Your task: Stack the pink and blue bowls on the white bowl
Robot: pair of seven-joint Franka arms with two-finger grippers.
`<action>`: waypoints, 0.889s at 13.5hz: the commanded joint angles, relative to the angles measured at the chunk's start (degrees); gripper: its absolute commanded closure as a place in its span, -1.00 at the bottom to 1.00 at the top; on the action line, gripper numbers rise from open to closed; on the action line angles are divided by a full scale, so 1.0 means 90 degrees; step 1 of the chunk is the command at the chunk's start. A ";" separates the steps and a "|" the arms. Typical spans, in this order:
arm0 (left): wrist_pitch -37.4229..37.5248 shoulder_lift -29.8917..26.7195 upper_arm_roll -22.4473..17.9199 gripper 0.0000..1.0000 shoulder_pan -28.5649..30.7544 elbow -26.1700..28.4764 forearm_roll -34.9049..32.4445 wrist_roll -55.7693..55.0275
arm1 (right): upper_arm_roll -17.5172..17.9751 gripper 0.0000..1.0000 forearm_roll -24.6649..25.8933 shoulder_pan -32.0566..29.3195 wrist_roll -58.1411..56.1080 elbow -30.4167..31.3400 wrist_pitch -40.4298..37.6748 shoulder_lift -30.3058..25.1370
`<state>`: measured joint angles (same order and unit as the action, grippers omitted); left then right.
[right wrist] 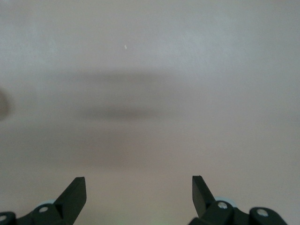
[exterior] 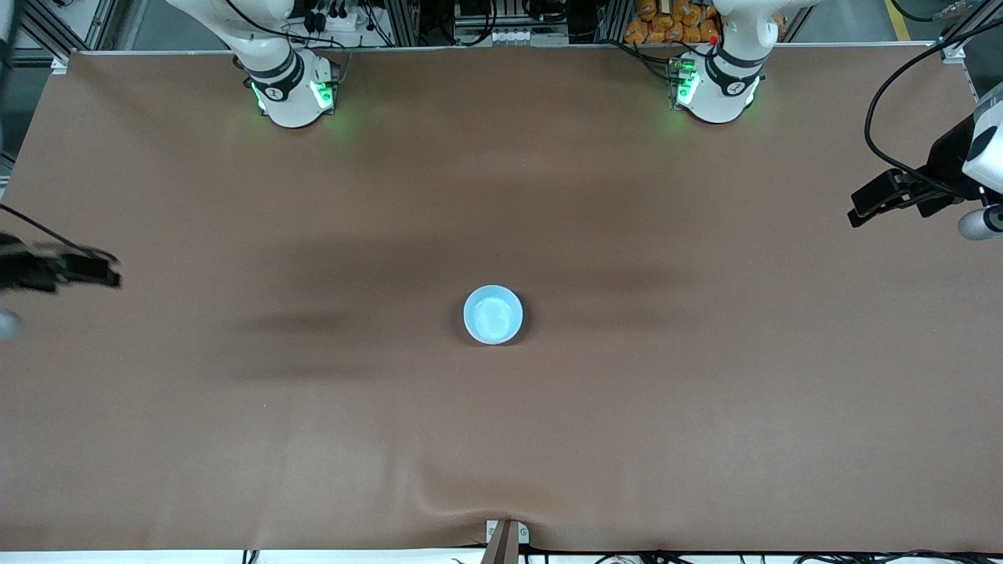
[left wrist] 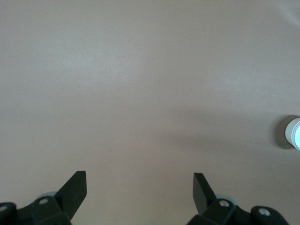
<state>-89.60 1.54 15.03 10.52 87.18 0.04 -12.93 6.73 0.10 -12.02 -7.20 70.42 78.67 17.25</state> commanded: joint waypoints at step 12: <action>0.0317 -0.0308 0.0215 -1.00 0.0071 0.0020 0.0025 0.0392 | 0.0209 -1.00 0.0057 0.0514 0.0565 0.2080 0.0907 -0.1937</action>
<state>-87.52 -0.40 16.64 10.53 87.10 0.04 -11.17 8.69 0.13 -8.91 -1.69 95.04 89.43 -3.70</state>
